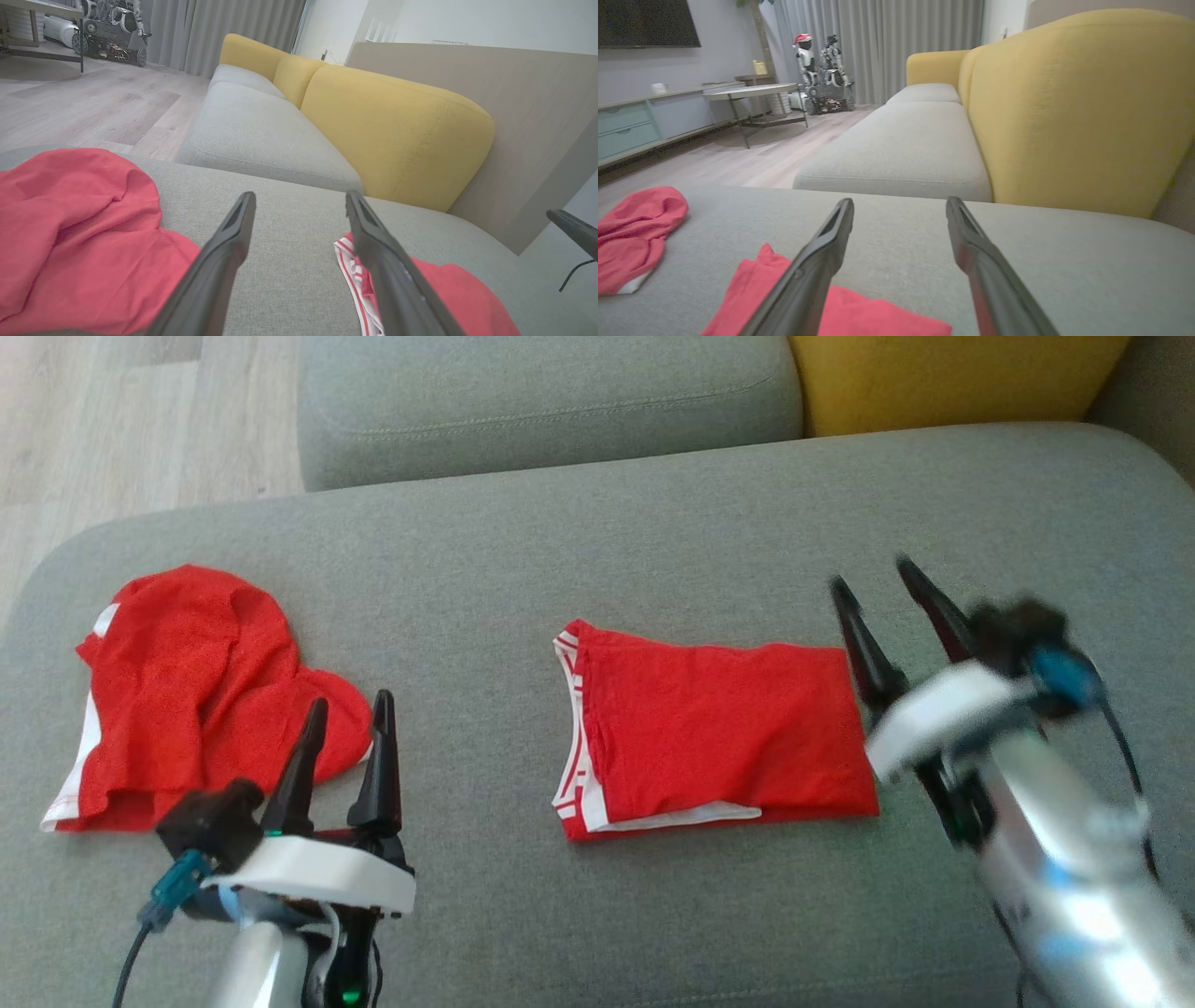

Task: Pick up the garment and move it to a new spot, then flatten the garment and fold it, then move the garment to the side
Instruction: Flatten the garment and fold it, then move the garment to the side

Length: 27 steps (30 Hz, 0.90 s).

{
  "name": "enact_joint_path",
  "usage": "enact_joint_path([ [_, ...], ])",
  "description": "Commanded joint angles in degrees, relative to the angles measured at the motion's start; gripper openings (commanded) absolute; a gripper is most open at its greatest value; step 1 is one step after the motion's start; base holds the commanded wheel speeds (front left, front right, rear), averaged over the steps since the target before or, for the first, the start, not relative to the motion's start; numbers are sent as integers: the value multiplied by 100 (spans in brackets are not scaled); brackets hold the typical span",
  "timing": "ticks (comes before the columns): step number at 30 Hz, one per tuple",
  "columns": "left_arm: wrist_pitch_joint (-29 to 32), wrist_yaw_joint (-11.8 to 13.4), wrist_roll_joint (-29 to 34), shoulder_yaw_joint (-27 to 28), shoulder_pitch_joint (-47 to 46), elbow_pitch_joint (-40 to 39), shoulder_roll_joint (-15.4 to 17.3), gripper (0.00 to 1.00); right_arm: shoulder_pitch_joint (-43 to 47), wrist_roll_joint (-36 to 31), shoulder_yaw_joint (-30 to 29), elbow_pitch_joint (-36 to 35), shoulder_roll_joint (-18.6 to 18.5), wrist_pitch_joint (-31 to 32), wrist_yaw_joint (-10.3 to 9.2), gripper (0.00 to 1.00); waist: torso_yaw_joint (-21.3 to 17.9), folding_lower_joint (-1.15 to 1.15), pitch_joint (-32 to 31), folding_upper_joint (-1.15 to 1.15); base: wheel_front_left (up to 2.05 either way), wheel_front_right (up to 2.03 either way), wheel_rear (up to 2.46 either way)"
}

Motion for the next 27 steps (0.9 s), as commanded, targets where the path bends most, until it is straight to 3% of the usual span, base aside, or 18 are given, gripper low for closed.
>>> enact_joint_path([
  [1,-29,42,24,163,-186,-222,43,100,35,-56,5,-212,46,-77,11,100,-11,0,-9,0,0,0,0],
  [5,-29,60,14,86,-73,-271,43,100,851,-714,-854,-1039,161,-77,11,100,-36,0,-38,0,0,0,0],
  [10,-29,102,51,82,167,-378,43,100,1591,-1161,-1526,-1802,507,-77,11,100,-61,0,-35,0,0,0,0],
  [27,-29,157,380,232,289,-650,43,100,2318,-1540,-2049,-2712,878,251,11,100,-75,0,83,0,0,0,0],
])
